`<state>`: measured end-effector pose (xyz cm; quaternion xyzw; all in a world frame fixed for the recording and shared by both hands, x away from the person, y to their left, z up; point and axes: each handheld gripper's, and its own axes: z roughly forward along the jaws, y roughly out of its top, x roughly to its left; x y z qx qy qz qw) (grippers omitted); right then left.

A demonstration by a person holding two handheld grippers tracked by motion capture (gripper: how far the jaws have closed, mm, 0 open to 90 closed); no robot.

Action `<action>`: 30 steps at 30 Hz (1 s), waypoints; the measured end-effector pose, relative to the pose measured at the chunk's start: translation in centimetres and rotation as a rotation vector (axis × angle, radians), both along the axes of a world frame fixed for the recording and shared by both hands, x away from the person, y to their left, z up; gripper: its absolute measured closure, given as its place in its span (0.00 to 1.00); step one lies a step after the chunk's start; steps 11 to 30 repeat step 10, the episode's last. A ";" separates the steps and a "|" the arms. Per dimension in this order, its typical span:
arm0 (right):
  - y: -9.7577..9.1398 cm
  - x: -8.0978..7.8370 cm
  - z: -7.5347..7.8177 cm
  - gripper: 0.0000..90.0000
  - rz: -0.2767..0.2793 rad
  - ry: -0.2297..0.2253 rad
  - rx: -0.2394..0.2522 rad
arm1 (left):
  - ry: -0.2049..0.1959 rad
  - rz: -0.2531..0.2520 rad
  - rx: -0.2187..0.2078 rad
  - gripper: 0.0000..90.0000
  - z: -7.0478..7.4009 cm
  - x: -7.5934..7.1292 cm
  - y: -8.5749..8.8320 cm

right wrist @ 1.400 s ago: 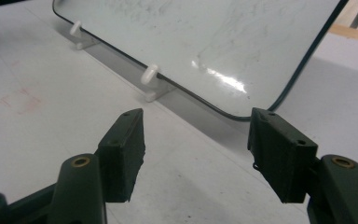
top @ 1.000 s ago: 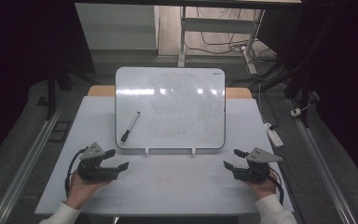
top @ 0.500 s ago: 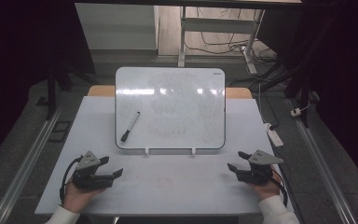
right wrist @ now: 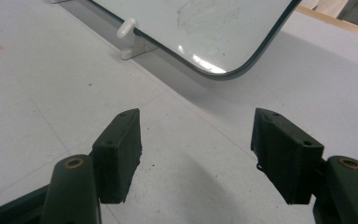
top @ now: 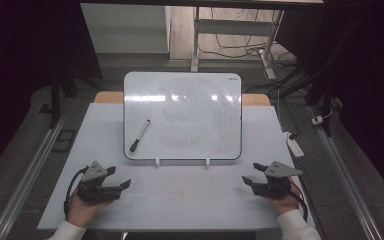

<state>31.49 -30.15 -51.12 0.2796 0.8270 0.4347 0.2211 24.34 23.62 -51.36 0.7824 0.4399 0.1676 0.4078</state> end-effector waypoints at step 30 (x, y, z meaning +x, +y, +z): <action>0.1 0.0 0.0 0.37 0.006 -0.001 -0.012 | 0.001 0.000 0.001 0.28 0.0 0.0 0.0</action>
